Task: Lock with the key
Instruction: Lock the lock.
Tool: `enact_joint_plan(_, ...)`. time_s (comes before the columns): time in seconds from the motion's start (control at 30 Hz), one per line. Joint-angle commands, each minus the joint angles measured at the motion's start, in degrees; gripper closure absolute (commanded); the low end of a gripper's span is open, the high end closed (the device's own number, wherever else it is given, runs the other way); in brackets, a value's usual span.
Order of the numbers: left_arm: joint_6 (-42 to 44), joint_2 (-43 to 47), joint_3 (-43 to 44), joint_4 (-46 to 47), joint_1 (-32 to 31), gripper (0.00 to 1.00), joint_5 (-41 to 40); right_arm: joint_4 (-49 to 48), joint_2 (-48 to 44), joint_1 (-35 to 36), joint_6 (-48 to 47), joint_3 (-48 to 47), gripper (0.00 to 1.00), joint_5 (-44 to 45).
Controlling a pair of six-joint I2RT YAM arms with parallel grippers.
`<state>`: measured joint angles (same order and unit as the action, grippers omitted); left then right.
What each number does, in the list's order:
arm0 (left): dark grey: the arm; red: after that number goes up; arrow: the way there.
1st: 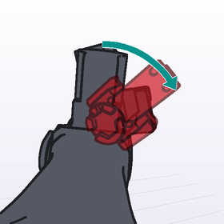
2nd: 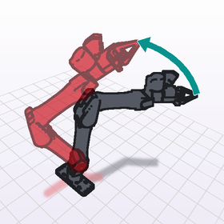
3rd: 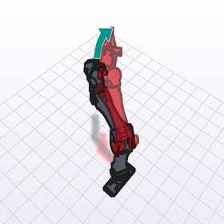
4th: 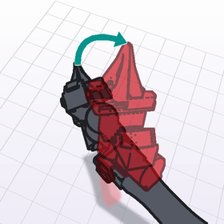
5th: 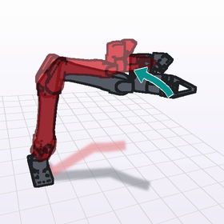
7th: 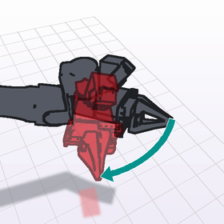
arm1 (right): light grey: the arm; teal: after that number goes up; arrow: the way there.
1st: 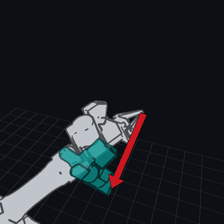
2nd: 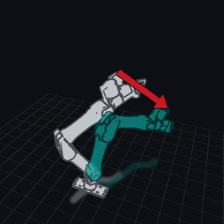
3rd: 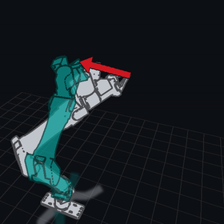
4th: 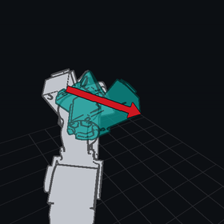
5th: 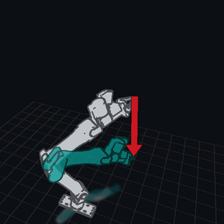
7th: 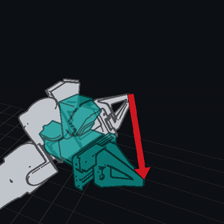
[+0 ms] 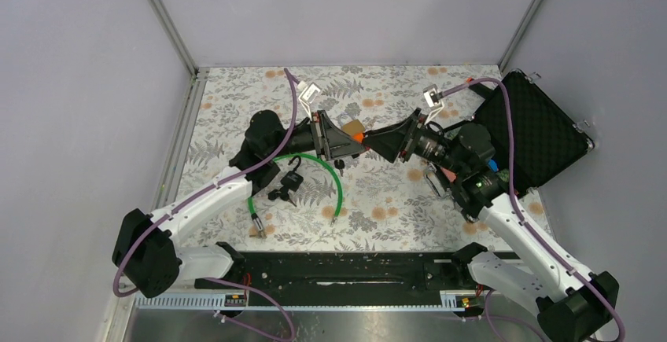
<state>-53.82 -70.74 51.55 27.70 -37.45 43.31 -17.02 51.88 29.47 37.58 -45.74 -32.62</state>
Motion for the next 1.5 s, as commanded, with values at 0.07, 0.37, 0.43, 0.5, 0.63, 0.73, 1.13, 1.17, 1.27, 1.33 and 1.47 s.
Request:
enact_joint_plan(0.07,-4.30,3.30,-1.01,8.85,-0.33,1.00,-1.19,-17.32,1.16,0.05,8.59,-0.56,0.35,2.09)
enact_joint_plan(0.37,-5.15,3.94,-0.90,10.03,-0.22,1.00,-1.20,-13.53,2.09,0.06,7.76,-1.46,0.40,2.26)
enact_joint_plan(0.43,-5.20,3.94,-0.76,9.91,-0.28,0.99,-1.42,-12.91,1.26,0.06,7.47,-0.67,0.37,3.42)
enact_joint_plan(0.5,-5.31,3.86,-0.75,10.01,-0.24,0.99,-1.64,-11.68,1.08,0.05,7.42,-0.66,0.45,3.73)
enact_joint_plan(0.63,-5.53,3.72,-0.77,10.51,-0.31,0.96,-1.91,-11.23,1.29,0.06,8.29,-0.93,0.79,3.25)
enact_joint_plan(0.73,-4.96,3.76,-0.79,10.35,-0.32,0.82,-1.17,-9.64,1.53,0.03,7.79,-1.83,1.00,3.75)
enact_joint_plan(1.13,22.06,3.23,8.31,-22.37,-0.08,0.21,8.22,0.87,5.60,0.01,0.16,-10.01,1.00,-11.91)
enact_joint_plan(1.17,22.50,2.74,8.54,-22.57,-0.07,0.22,9.19,1.33,6.14,0.05,-0.04,-10.45,1.00,-13.21)
enact_joint_plan(1.27,23.63,1.88,8.82,-22.33,-0.06,0.29,11.60,2.49,7.19,0.05,-0.97,-11.12,1.00,-17.21)
enact_joint_plan(1.33,24.17,1.66,8.34,-20.99,-0.16,0.33,15.07,4.42,7.38,0.04,-2.28,-11.65,1.00,-17.67)
enact_joint_plan(1.47,23.74,2.13,6.00,-16.83,-0.15,0.37,18.62,5.87,7.72,0.04,-3.18,-12.52,1.00,-19.69)
